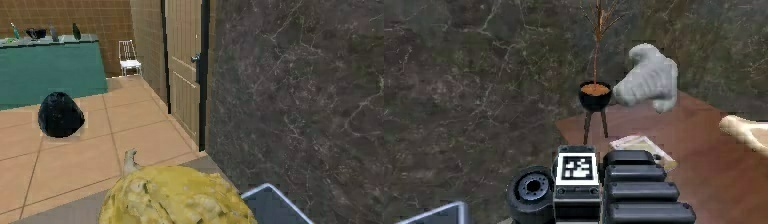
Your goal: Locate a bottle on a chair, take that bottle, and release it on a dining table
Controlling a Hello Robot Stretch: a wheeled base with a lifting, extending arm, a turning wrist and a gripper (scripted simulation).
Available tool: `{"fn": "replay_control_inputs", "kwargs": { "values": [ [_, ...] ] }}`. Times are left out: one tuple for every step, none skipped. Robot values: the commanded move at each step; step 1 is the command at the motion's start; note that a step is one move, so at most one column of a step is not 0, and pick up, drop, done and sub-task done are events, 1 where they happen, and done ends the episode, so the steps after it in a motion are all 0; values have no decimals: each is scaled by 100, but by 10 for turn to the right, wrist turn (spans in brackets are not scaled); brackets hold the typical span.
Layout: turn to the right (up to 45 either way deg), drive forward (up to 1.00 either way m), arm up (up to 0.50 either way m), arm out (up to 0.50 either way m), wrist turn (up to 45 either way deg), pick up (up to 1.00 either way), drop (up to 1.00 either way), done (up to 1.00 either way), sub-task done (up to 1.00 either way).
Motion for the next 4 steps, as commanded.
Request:
{"fn": "replay_control_inputs", "kwargs": {
  "values": [
    [-60,0,0,0,0,0,0,0,0],
    [450,0,0,0,0,0,0,0,0],
    [450,0,0,0,0,0,0,0,0],
    [390,0,0,0,0,0,0,0,0]
  ]
}}
